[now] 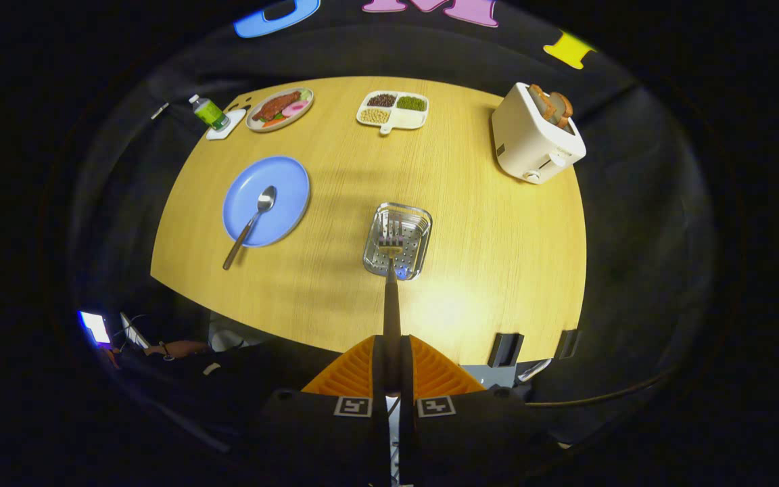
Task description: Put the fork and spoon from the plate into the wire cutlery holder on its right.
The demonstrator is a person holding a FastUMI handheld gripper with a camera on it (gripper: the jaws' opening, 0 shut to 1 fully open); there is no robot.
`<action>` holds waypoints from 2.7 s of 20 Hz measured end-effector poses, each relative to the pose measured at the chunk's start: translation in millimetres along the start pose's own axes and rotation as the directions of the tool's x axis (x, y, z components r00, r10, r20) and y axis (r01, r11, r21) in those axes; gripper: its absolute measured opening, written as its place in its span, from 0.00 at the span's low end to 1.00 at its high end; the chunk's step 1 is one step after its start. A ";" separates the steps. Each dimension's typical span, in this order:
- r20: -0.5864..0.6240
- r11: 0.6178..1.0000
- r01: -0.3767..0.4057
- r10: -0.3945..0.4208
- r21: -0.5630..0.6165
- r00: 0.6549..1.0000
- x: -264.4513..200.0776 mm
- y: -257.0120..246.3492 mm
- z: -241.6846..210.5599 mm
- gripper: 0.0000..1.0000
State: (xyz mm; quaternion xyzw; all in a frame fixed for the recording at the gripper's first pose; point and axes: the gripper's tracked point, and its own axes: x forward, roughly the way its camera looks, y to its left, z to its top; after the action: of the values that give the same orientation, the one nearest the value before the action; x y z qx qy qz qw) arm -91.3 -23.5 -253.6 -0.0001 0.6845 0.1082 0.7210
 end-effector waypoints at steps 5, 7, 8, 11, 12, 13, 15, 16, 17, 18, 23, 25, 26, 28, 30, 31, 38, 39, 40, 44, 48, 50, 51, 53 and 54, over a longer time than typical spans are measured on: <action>-0.169 0.996 0.031 -0.045 -0.088 0.985 31.5 -12.9 8.0 0.10; -0.207 0.994 0.020 -0.042 -0.108 0.977 38.7 -10.4 15.8 0.09; -0.221 0.993 0.015 -0.041 -0.115 0.974 42.3 -9.0 18.7 0.10; -0.251 0.991 0.012 -0.045 -0.131 0.967 52.4 -7.5 27.1 0.10; -0.255 0.991 0.014 -0.049 -0.136 0.966 55.4 -5.7 29.9 0.10; -0.257 0.990 0.013 -0.050 -0.142 0.965 57.9 -5.1 31.9 0.10; -0.267 0.989 0.004 -0.044 -0.147 0.963 63.3 -2.4 33.4 0.10; -0.274 0.988 0.005 -0.047 -0.152 0.960 64.3 -2.5 32.7 0.10; -0.276 0.988 0.001 -0.045 -0.156 0.960 64.9 -2.0 35.5 0.10; -0.277 0.988 -0.002 -0.041 -0.154 0.960 66.4 -1.8 36.1 0.10; -0.257 0.991 -0.014 -0.020 -0.132 0.966 68.1 -2.0 43.7 0.14; -0.221 0.992 -0.022 -0.006 -0.125 0.975 67.5 -0.4 47.6 0.20; -0.205 0.993 -0.022 -0.002 -0.117 0.979 67.2 -0.8 48.3 0.20; -0.158 0.996 -0.021 0.007 -0.088 0.987 61.5 -0.7 51.8 0.21; -0.086 0.998 -0.047 0.043 -0.045 0.995 49.4 7.7 58.9 0.20; -0.042 0.997 -0.062 0.060 -0.035 0.997 41.8 13.1 64.3 0.21; 0.145 0.973 -0.231 0.226 0.019 0.963 4.6 104.9 84.2 0.30; 0.150 0.965 -0.261 0.256 0.012 0.955 6.5 125.8 85.1 0.33; 0.147 0.959 -0.284 0.280 0.004 0.949 11.9 145.8 84.8 0.33; 0.125 0.938 -0.346 0.340 0.034 0.932 46.1 223.4 96.0 0.33; 0.124 0.940 -0.326 0.313 0.101 0.941 95.3 265.5 117.9 0.33; 0.120 0.949 -0.285 0.270 0.137 0.955 122.7 273.6 125.0 0.33; 0.116 0.951 -0.269 0.253 0.154 0.961 135.0 276.5 127.5 0.33; 0.110 0.947 -0.257 0.239 0.195 0.965 151.9 285.4 131.7 0.33; 0.109 0.945 -0.254 0.235 0.208 0.966 159.3 289.8 133.4 0.33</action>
State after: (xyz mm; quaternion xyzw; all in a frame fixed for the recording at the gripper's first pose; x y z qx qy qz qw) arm 1.4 304.2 -359.5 0.1693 0.6565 0.1201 0.7252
